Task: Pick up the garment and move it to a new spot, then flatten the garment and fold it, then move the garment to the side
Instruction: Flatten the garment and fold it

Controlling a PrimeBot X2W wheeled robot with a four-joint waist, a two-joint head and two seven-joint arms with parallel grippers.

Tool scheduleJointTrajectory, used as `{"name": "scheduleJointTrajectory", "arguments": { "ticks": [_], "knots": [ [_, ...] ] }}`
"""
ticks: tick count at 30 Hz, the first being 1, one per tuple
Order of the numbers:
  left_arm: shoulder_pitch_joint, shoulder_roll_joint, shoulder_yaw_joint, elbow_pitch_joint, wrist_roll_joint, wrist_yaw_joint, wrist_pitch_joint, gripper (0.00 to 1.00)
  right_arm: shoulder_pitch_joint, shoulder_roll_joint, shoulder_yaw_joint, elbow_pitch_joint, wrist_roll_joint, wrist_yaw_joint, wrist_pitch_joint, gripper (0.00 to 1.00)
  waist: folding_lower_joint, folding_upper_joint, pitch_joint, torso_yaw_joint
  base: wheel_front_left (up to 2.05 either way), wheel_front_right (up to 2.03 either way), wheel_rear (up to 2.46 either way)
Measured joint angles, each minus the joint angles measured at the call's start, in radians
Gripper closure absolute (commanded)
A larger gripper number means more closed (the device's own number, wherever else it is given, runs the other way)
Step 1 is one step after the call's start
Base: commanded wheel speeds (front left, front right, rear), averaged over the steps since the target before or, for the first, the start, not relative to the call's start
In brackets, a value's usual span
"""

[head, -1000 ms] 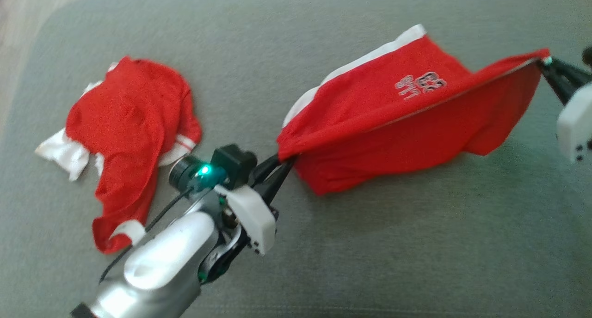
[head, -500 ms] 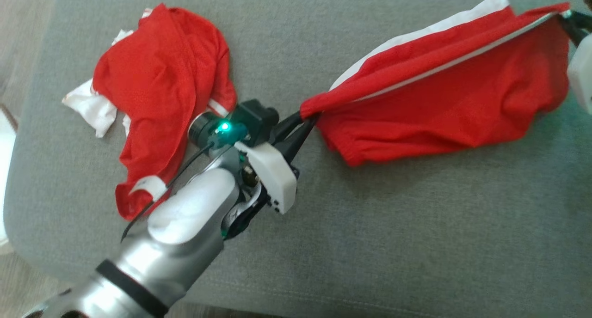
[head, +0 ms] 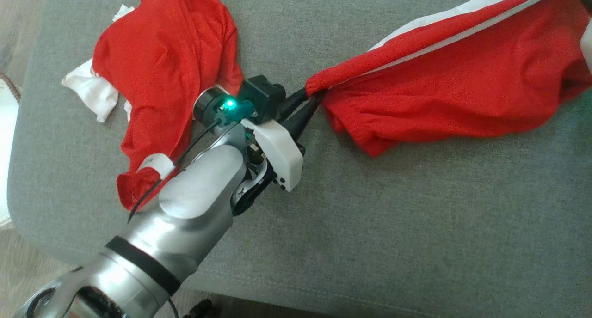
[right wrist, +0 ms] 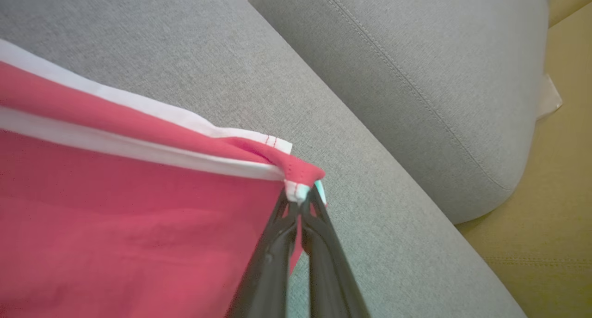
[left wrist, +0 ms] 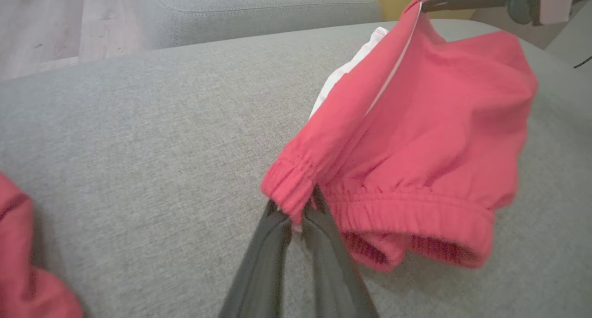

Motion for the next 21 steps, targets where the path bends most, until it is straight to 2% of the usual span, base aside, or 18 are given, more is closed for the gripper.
{"name": "scheduleJointTrajectory", "arguments": {
  "ticks": [1,2,3,15,21],
  "knots": [
    [-0.004,-0.003,0.000,0.006,0.000,-0.004,-0.001,0.53,-0.007,0.002,0.009,0.011,0.007,0.000,-0.002,1.00,0.0000,0.0000,0.003,0.002,0.00,0.00,0.00],
    [-0.008,-0.006,0.000,0.012,0.000,-0.006,-0.007,0.06,-0.012,0.002,0.018,0.021,0.014,0.000,-0.004,0.59,0.0001,0.0000,0.006,0.003,0.00,0.00,0.00],
    [-0.011,-0.006,0.000,0.019,0.000,-0.007,-0.012,0.00,-0.014,0.004,0.027,0.031,0.016,0.000,-0.012,0.00,0.0000,0.0000,0.008,0.004,0.00,0.00,0.00],
    [-0.022,-0.012,0.016,0.076,0.015,-0.005,-0.035,0.00,-0.006,0.052,0.091,0.151,0.058,0.000,-0.095,0.00,-0.0001,0.0000,-0.030,-0.017,0.00,0.00,0.00],
    [-0.008,-0.012,0.044,0.079,0.015,0.012,-0.043,0.00,0.047,0.136,0.055,0.164,0.137,0.000,-0.205,0.00,-0.0002,0.0000,-0.077,-0.034,0.00,0.00,0.00]
  ]
}}
